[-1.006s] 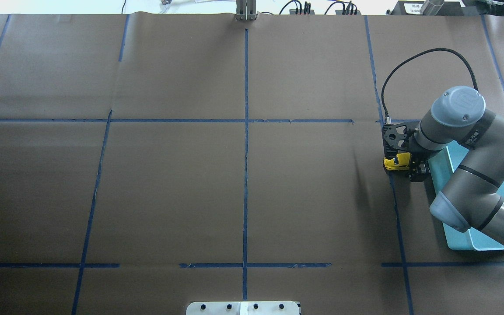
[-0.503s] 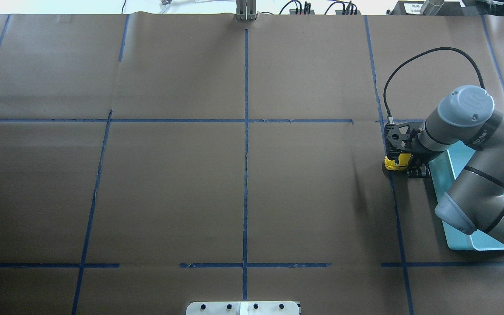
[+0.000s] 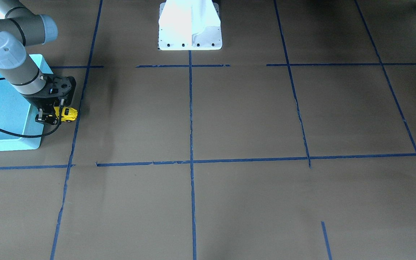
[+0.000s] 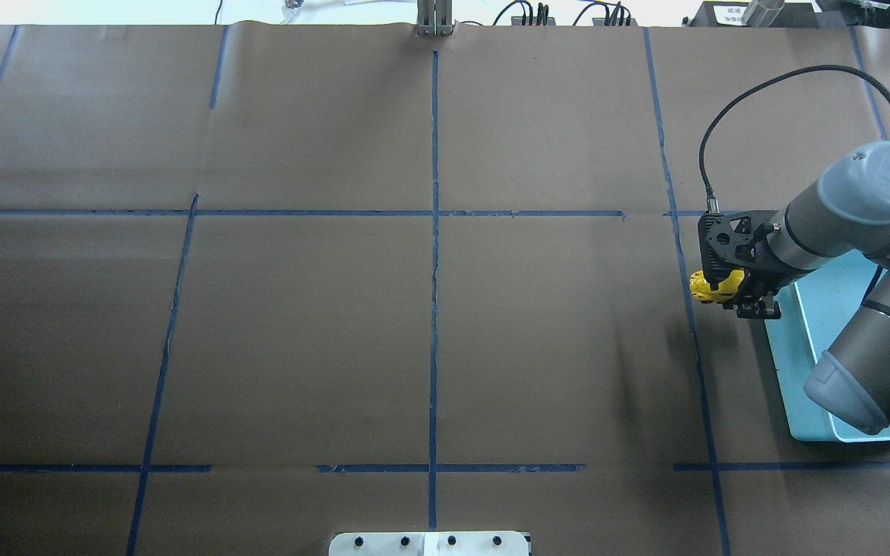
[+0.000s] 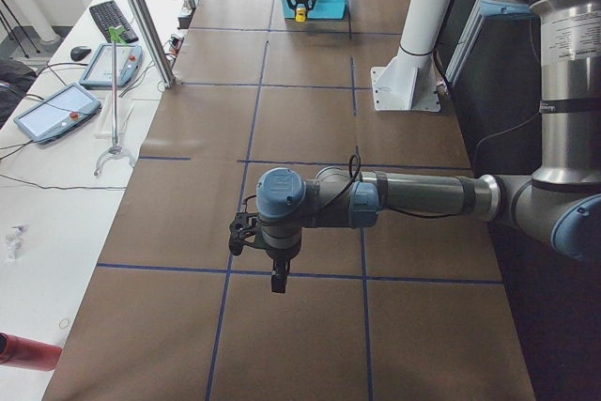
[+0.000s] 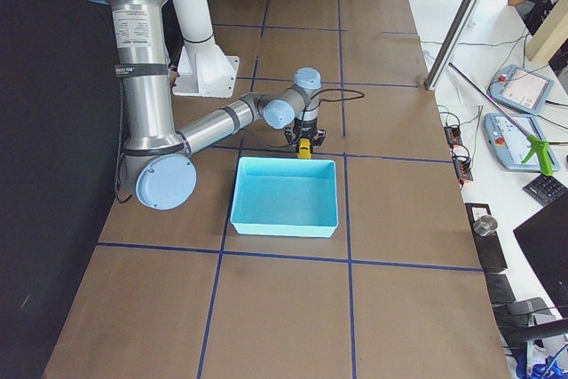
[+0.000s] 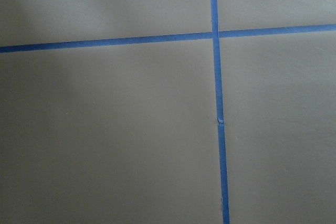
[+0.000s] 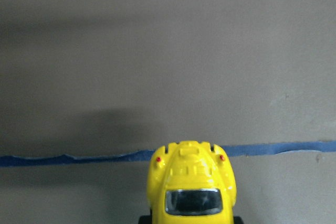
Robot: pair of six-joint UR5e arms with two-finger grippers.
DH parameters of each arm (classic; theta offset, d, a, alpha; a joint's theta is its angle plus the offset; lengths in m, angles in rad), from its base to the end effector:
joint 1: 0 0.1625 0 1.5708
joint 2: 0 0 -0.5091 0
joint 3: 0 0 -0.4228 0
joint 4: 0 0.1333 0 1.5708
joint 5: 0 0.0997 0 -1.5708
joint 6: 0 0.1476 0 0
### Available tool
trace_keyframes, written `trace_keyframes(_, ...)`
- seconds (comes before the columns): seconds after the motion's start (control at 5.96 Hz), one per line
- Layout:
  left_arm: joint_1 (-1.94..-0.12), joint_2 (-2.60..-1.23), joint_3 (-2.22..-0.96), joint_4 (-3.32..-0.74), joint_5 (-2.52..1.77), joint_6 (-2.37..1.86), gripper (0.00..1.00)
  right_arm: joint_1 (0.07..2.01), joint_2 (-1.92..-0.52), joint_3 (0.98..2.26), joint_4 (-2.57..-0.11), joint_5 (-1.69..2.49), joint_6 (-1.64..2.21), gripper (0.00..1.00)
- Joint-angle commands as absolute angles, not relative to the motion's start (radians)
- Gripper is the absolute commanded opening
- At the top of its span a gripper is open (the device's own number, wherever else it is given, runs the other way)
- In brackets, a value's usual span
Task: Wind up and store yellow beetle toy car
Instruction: 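Lift the yellow car with the right gripper over the blue bin, then lower the yellow car into the blue bin and open the right gripper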
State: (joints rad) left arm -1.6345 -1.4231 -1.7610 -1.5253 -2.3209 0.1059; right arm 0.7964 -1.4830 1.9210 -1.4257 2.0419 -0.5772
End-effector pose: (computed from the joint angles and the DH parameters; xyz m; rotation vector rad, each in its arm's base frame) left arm -0.0611 -0.4439 0.7564 0.0607 0.7477 0.0391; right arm -0.3604 -0.4632 0.5452 0.5740 -0.5601 -1.4228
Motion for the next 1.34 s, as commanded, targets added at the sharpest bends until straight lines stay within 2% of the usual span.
trace_keyframes(0.0, -1.634, -1.424, -1.761, -1.526, -2.321, 0.106, 1.00, 0.872, -1.538, 2.075, -1.534, 2.100, -0.578, 0.00)
trace_keyframes(0.17, -1.634, -1.424, -1.761, -1.526, -2.321, 0.106, 1.00, 0.918, -1.639, 2.127, -1.522, 2.098, -0.642, 0.00)
trace_keyframes(0.34, -1.634, -1.424, -1.761, -1.526, -2.321, 0.106, 1.00, 0.992, -1.690, 2.087, -1.525, 2.095, -0.945, 0.02)
trace_keyframes(0.67, -1.634, -1.424, -1.761, -1.526, -2.322, 0.106, 1.00, 1.023, -1.744, 1.981, -1.523, 2.097, -0.961, 0.03)
trace_keyframes(0.84, -1.634, -1.425, -1.761, -1.528, -2.322, 0.107, 1.00, 1.020, -1.738, 1.876, -1.387, 2.097, -0.892, 0.03)
trace_keyframes(1.01, -1.632, -1.425, -1.761, -1.526, -2.322, 0.107, 1.00, 1.017, -1.741, 1.715, -1.116, 2.103, -0.794, 0.03)
trace_keyframes(1.17, -1.632, -1.425, -1.761, -1.528, -2.322, 0.107, 1.00, 1.002, -1.743, 1.642, -0.997, 2.106, -0.782, 0.03)
